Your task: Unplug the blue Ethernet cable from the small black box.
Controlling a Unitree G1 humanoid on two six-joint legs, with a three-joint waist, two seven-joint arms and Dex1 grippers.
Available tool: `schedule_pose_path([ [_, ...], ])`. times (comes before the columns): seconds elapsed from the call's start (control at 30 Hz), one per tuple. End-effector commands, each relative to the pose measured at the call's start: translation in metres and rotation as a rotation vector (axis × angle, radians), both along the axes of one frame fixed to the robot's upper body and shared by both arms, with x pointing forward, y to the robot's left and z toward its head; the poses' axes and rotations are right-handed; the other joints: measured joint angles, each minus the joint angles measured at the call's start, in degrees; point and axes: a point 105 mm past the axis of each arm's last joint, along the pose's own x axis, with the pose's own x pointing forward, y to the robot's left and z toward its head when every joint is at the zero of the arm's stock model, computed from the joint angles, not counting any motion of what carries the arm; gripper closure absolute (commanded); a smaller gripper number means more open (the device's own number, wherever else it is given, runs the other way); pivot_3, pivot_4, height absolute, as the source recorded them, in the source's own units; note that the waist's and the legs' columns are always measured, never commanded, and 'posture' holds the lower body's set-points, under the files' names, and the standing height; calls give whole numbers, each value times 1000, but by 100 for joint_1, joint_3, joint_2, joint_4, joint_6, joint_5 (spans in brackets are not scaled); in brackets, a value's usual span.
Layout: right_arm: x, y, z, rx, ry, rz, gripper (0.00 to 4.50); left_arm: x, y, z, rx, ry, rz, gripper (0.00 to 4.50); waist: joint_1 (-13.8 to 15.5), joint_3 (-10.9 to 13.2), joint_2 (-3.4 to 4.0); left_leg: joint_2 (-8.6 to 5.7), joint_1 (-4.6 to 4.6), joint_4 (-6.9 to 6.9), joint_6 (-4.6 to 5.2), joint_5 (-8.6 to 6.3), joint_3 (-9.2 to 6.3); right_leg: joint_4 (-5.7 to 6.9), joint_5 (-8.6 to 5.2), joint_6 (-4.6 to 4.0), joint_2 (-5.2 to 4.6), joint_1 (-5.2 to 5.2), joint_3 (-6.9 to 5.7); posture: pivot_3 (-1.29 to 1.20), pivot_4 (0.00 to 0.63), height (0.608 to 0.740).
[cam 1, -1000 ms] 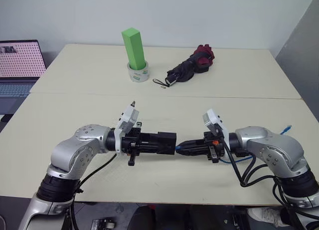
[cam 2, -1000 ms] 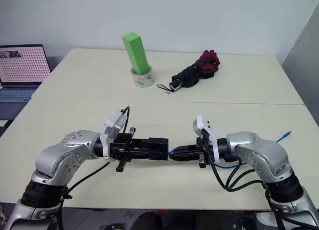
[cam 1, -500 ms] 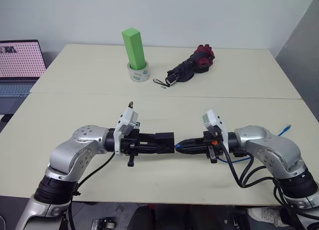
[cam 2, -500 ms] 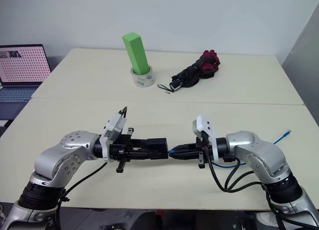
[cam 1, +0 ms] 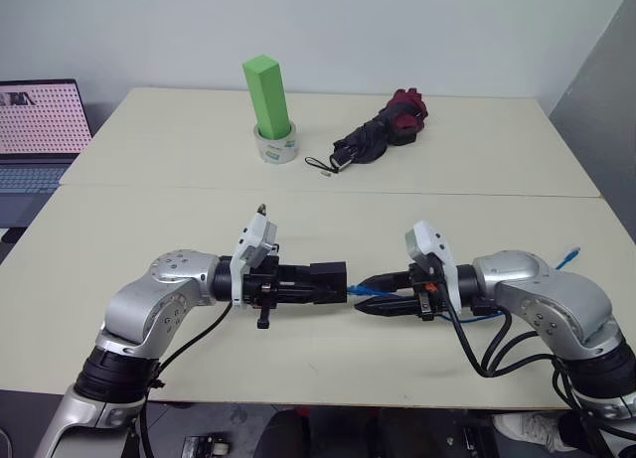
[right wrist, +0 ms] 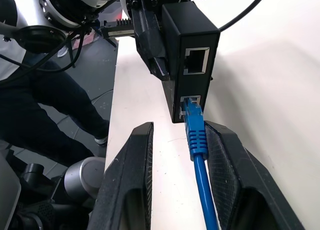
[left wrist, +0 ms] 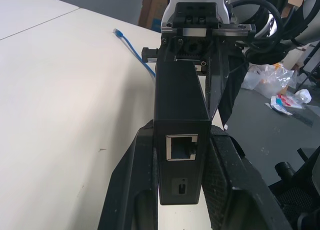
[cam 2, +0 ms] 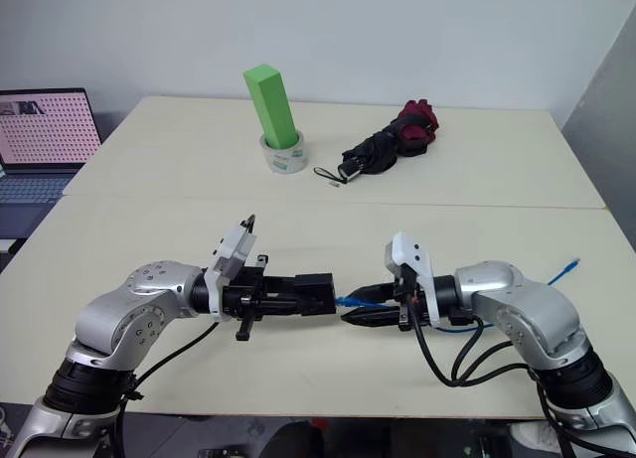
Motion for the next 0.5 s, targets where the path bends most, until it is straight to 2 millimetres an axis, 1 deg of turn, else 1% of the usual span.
schedule_pose_path([
  [0.03,-3,8,10,48,-12,19,2936,2,-1,8,2,-39,1,3709,-1,0,0,0,0,0,0,0,0,0,0,0,0,0,0,0,150,740],
  [0.47,0,11,7,49,17,28,2936,-1,-3,6,8,-40,-11,3709,-1,0,0,0,0,0,0,0,0,0,0,0,0,0,0,0,150,740],
  [0.5,0,11,7,48,17,27,3304,-2,-3,6,9,-40,-12,3709,-1,0,0,0,0,0,0,0,0,0,0,0,0,0,0,0,150,740],
])
